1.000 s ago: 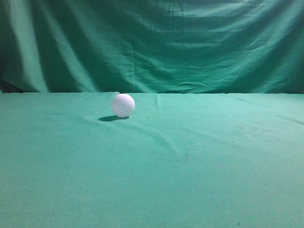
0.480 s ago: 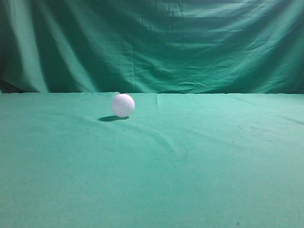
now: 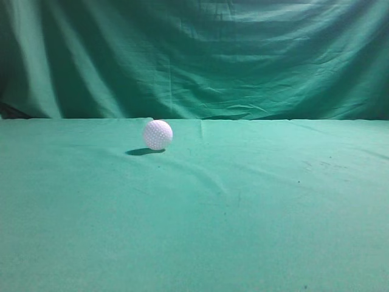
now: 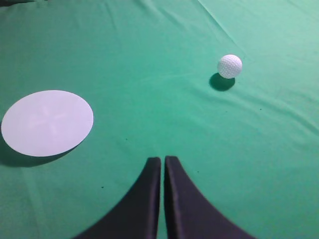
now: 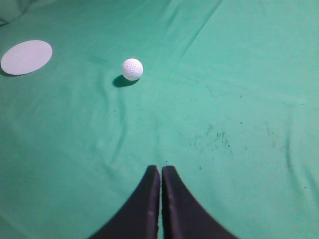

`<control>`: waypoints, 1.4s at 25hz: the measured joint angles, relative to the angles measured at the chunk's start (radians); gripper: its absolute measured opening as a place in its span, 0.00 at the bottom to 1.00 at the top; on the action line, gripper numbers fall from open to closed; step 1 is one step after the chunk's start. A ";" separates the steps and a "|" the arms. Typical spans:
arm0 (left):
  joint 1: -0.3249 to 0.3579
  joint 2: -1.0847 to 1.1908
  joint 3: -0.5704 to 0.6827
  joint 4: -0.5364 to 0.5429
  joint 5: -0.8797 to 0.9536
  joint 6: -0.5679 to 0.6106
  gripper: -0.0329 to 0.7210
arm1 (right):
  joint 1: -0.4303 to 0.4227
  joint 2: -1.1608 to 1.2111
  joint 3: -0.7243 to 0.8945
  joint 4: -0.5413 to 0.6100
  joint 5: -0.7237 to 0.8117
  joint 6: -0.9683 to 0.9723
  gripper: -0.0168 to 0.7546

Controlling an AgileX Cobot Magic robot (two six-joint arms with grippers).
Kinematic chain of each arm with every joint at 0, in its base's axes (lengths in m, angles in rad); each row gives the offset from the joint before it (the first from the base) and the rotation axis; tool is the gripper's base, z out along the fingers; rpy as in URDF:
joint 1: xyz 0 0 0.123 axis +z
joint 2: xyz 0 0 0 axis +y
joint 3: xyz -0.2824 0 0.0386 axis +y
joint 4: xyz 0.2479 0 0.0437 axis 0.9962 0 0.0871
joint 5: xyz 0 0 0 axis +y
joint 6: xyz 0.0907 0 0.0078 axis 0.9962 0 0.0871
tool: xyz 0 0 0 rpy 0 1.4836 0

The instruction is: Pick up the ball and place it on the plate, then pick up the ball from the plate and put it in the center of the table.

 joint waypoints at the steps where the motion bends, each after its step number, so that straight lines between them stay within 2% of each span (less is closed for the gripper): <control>1: 0.000 0.000 0.002 0.000 0.000 0.000 0.04 | 0.000 0.000 0.000 0.000 0.000 0.002 0.02; 19: 0.000 0.000 0.009 0.000 0.018 0.000 0.04 | 0.000 -0.002 0.003 0.000 0.034 0.006 0.02; 23: 0.000 0.000 0.009 0.000 0.018 0.000 0.04 | -0.012 -0.060 0.007 -0.082 0.046 -0.004 0.02; 25: 0.000 0.000 0.009 0.000 0.018 0.000 0.04 | -0.064 -0.109 0.027 -0.122 0.017 -0.006 0.02; 30: 0.000 0.000 0.009 0.000 0.018 0.000 0.04 | -0.268 -0.246 0.157 -0.172 -0.162 -0.010 0.02; 35: 0.000 0.000 0.009 0.000 0.018 0.000 0.04 | -0.448 -0.387 0.286 -0.130 -0.241 -0.010 0.02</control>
